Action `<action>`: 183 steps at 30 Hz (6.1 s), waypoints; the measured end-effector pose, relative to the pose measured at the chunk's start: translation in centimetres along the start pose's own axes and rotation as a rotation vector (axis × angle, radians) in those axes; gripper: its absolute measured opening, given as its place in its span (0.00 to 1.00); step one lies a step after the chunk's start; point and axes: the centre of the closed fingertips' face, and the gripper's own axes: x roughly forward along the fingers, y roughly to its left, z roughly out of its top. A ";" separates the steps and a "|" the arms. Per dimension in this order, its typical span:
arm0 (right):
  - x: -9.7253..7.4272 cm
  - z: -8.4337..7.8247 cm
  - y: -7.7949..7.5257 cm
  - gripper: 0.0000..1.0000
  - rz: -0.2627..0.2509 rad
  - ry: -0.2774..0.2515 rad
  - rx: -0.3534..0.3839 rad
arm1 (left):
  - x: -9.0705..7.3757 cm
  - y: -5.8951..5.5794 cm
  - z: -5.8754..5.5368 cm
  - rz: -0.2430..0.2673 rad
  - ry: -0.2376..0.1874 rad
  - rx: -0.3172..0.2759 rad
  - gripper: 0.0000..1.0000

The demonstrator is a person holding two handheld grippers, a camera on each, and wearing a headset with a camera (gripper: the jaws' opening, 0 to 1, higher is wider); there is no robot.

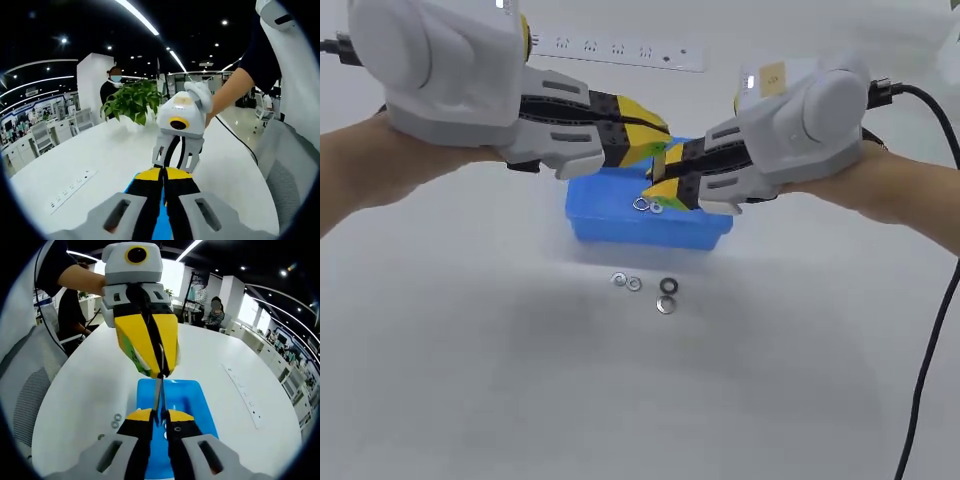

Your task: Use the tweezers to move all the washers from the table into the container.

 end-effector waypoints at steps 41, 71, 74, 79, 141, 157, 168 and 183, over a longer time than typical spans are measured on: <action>-6.1 -0.4 8.9 0.34 -0.096 -0.039 0.115 | -2.7 -8.1 4.4 -0.015 -0.107 0.025 0.04; -8.1 -7.8 13.3 0.67 -0.235 -0.009 0.378 | -1.2 -9.7 -1.3 -0.060 -0.041 -0.044 0.04; -7.9 -7.7 13.6 0.75 -0.227 0.007 0.333 | -0.8 -9.7 -1.4 -0.072 -0.040 -0.036 0.04; -7.5 -7.3 13.7 0.88 -0.210 -0.002 0.340 | -0.2 -9.6 -1.9 -0.089 -0.032 -0.033 0.04; -1.7 -5.3 11.0 0.46 -0.065 -0.058 0.333 | 0.9 -11.2 -4.4 -0.241 0.130 0.021 0.05; -0.7 -5.0 10.5 0.13 -0.049 -0.031 0.222 | 1.0 -11.6 -4.6 -0.252 0.148 0.020 0.06; -0.6 -5.1 10.4 0.10 -0.052 -0.019 0.136 | 1.3 -11.0 -5.0 -0.206 0.161 -0.041 0.06; -0.8 -4.9 10.2 0.09 -0.071 -0.029 0.161 | -0.4 -10.5 -4.3 -0.094 0.120 -0.118 0.21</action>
